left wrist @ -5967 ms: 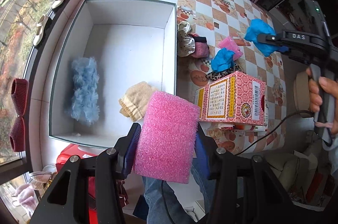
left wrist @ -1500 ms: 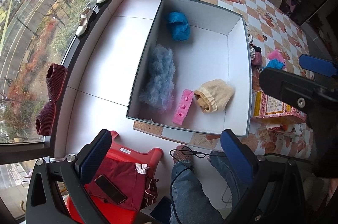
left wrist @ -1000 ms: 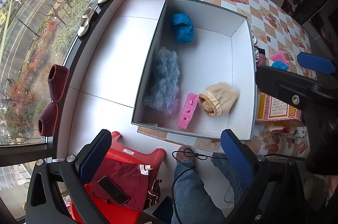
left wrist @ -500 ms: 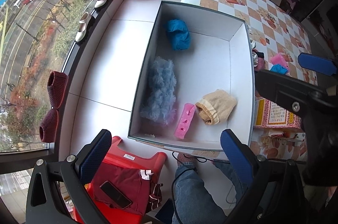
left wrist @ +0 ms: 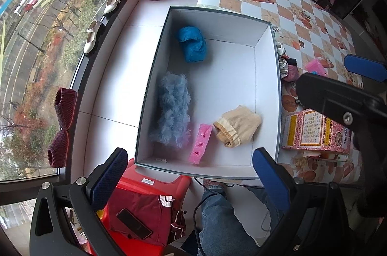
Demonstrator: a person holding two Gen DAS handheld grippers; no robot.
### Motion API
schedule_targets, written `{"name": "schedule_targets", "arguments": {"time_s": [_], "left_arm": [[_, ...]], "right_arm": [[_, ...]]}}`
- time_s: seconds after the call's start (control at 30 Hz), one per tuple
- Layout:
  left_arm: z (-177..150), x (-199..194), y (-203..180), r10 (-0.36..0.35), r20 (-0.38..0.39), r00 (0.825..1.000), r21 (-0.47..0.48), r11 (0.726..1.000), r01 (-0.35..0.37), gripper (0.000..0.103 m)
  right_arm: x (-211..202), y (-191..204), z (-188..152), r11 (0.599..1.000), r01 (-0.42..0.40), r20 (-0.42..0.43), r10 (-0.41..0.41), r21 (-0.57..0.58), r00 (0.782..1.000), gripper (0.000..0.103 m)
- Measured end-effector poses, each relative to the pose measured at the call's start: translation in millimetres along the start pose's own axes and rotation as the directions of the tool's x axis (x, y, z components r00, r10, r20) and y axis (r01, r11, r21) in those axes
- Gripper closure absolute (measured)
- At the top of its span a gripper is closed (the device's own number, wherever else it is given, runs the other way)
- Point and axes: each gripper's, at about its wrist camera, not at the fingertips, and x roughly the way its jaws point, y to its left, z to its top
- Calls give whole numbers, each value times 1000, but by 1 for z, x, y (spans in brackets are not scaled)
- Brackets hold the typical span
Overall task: Organize soft objects
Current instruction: 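Move both open tools away from the box toward the pile on the table, then grasp the pink foam roll on the table with the right tool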
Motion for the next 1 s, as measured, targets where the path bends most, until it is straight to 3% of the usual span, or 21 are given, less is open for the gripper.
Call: {"name": "schedule_targets", "arguments": {"time_s": [0.6, 0.7, 0.83, 1.0], "left_arm": [[24, -2, -73, 15, -26, 1000, 81, 997, -13, 0], [29, -2, -81, 6, -29, 1000, 85, 996, -4, 0], [40, -2, -89, -13, -34, 999, 84, 996, 15, 0], [57, 0, -106, -43, -40, 998, 94, 994, 47, 0]], "right_arm": [[-26, -82, -10, 996, 2, 14, -4, 89, 1000, 0], [-29, -113, -15, 988, -25, 12, 24, 155, 1000, 0], [-20, -165, -28, 970, 6, -24, 0, 244, 1000, 0], [7, -239, -55, 910, 50, -122, 1, 412, 993, 0]]}}
